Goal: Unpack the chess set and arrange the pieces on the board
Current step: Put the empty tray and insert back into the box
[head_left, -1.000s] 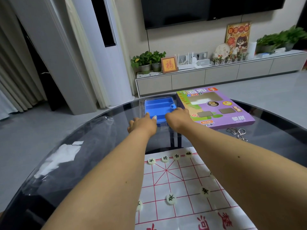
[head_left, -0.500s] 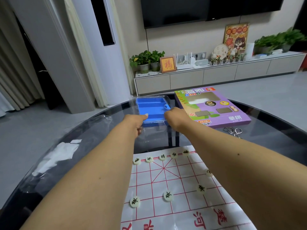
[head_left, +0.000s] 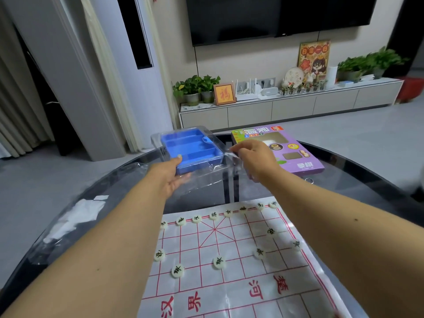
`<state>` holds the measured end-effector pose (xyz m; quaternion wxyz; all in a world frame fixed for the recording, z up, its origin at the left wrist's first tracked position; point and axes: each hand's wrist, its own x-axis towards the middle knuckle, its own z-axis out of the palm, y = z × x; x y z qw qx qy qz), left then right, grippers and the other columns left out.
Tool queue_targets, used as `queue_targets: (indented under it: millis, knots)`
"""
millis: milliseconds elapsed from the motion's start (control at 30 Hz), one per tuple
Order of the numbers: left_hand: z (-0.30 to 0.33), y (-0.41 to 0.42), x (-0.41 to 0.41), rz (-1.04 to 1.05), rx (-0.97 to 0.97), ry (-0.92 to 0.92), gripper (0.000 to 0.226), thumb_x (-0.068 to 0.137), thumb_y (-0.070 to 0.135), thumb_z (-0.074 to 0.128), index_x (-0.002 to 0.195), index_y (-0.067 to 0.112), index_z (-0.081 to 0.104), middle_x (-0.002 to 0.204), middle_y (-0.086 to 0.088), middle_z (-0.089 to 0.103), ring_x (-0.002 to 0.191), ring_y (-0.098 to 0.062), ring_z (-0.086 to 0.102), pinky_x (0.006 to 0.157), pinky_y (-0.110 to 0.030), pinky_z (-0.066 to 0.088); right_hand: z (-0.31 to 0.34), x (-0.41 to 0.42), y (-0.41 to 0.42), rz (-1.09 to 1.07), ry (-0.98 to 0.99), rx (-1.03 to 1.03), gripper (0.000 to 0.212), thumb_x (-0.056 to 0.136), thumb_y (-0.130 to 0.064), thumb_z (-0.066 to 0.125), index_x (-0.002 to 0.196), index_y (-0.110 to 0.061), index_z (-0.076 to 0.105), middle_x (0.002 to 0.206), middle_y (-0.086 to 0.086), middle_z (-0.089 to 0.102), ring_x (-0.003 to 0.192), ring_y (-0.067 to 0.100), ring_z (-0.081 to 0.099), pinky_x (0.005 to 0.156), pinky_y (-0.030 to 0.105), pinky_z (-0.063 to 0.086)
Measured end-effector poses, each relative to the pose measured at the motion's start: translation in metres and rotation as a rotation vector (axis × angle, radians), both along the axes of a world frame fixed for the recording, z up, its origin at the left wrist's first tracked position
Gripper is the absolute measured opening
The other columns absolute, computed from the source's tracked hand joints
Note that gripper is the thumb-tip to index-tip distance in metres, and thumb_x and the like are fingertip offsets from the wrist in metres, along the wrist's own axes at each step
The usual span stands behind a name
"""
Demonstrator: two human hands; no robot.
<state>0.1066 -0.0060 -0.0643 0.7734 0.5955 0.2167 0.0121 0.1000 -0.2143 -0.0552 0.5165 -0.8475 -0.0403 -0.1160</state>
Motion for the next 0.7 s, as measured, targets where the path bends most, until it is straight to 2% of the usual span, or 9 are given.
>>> queue_targets:
  millis: [33,100,200,300,400,533,700]
  knots:
    - [0.001,0.002,-0.002,0.004,-0.011,-0.017,0.025,0.092,0.015,0.062,0.114,0.003,0.058,0.106,-0.013,0.068,0.077,-0.022,0.069,0.064,-0.034,0.060,0.002,-0.001,-0.010,-0.034,-0.005,0.008,0.031,0.089,-0.007,0.045,0.099,-0.018,0.071,0.081,-0.004,0.062,0.056,0.010,0.049,0.041,0.017,0.037]
    - [0.003,0.001,-0.009,0.015,-0.032,-0.046,0.023,0.092,0.016,0.063,0.111,0.003,0.060,0.101,-0.012,0.069,0.075,-0.021,0.070,0.063,-0.032,0.061,0.004,-0.003,-0.034,-0.101,-0.011,0.020,0.026,0.089,-0.009,0.049,0.096,-0.017,0.072,0.083,-0.002,0.064,0.055,0.008,0.047,0.048,0.021,0.038]
    - [0.007,-0.004,-0.019,0.020,-0.057,-0.082,0.015,0.092,0.016,0.063,0.100,0.004,0.061,0.098,-0.011,0.069,0.076,-0.020,0.069,0.059,-0.030,0.060,0.006,-0.009,-0.073,-0.192,0.017,-0.009,0.018,0.087,-0.011,0.056,0.093,-0.013,0.073,0.069,0.000,0.061,0.051,0.010,0.043,0.050,0.024,0.034]
    - [0.010,-0.011,-0.030,0.007,-0.077,-0.097,0.018,0.092,0.016,0.062,0.105,0.003,0.061,0.098,-0.010,0.070,0.073,-0.019,0.071,0.055,-0.029,0.060,0.000,-0.017,-0.109,-0.269,0.086,-0.132,0.016,0.083,-0.012,0.059,0.089,-0.008,0.073,0.085,0.015,0.070,0.059,0.019,0.051,0.057,0.027,0.040]
    - [0.012,-0.019,-0.039,-0.007,-0.112,-0.101,0.025,0.092,0.016,0.062,0.112,0.001,0.061,0.101,-0.013,0.071,0.074,-0.020,0.073,0.058,-0.031,0.060,-0.011,-0.026,-0.132,-0.346,0.194,-0.346,0.019,0.081,-0.012,0.058,0.091,-0.003,0.071,0.095,0.020,0.069,0.076,0.030,0.059,0.068,0.032,0.048]
    - [0.016,-0.032,-0.052,-0.027,-0.125,-0.099,0.026,0.093,0.016,0.060,0.115,0.001,0.060,0.105,-0.013,0.070,0.083,-0.021,0.072,0.066,-0.035,0.061,-0.024,-0.041,-0.135,-0.239,0.319,-0.656,0.018,0.080,-0.021,0.069,0.092,-0.008,0.072,0.096,0.010,0.070,0.087,0.027,0.062,0.068,0.026,0.043]
    - [0.018,-0.040,-0.063,-0.039,-0.129,-0.105,0.023,0.092,0.014,0.061,0.111,0.001,0.059,0.110,-0.016,0.069,0.091,-0.027,0.071,0.082,-0.044,0.058,-0.034,-0.048,-0.130,-0.225,0.304,-0.758,0.026,0.083,-0.027,0.069,0.098,-0.006,0.067,0.101,0.012,0.068,0.094,0.029,0.062,0.066,0.026,0.039]
